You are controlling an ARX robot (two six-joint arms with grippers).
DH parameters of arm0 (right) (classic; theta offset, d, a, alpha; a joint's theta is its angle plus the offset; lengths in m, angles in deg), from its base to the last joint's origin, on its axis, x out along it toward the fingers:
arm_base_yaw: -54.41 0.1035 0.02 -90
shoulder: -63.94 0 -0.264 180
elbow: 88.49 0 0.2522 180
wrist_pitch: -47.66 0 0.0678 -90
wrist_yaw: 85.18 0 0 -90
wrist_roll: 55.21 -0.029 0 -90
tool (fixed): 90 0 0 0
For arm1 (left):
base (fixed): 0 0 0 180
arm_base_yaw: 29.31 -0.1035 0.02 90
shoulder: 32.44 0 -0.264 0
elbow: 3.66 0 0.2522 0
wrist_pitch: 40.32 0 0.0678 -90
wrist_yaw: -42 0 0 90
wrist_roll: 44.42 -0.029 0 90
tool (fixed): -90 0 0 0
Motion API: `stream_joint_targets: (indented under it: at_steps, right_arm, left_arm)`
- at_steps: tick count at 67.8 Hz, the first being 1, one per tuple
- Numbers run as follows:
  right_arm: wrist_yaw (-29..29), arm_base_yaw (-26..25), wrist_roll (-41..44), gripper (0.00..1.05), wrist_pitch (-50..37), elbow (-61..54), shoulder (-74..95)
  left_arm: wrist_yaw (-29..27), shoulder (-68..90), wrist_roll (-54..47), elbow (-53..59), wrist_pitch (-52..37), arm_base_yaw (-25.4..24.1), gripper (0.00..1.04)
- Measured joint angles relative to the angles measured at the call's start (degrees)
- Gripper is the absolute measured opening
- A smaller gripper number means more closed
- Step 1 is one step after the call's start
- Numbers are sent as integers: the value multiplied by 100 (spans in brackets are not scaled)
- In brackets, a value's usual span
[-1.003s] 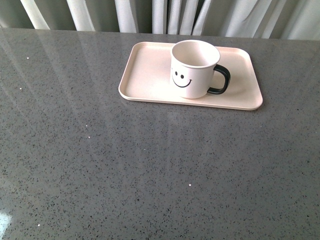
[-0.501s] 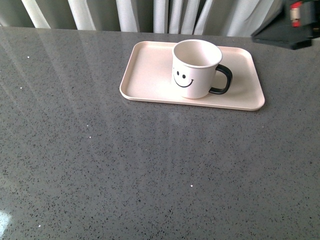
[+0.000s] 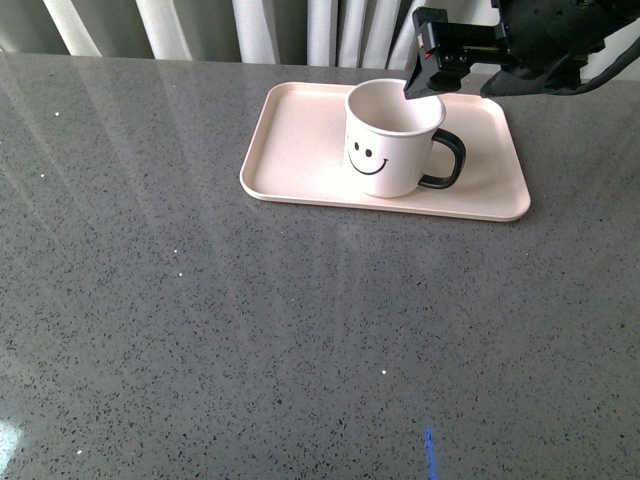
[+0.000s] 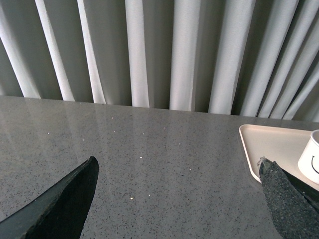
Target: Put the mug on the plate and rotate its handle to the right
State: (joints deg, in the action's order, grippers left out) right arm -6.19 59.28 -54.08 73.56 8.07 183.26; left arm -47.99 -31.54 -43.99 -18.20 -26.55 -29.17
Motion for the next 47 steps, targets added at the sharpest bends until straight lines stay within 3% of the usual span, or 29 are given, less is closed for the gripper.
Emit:
stream_joint_targets:
  at_steps: [20,47]
  right_arm:
    - [142,37,-229,92,219,308,389]
    - [181,136,-313,24,492,695,595]
  left_arm:
    - [0,0,0,0,0,0,95]
    - [0,0,0,0,0,0,95]
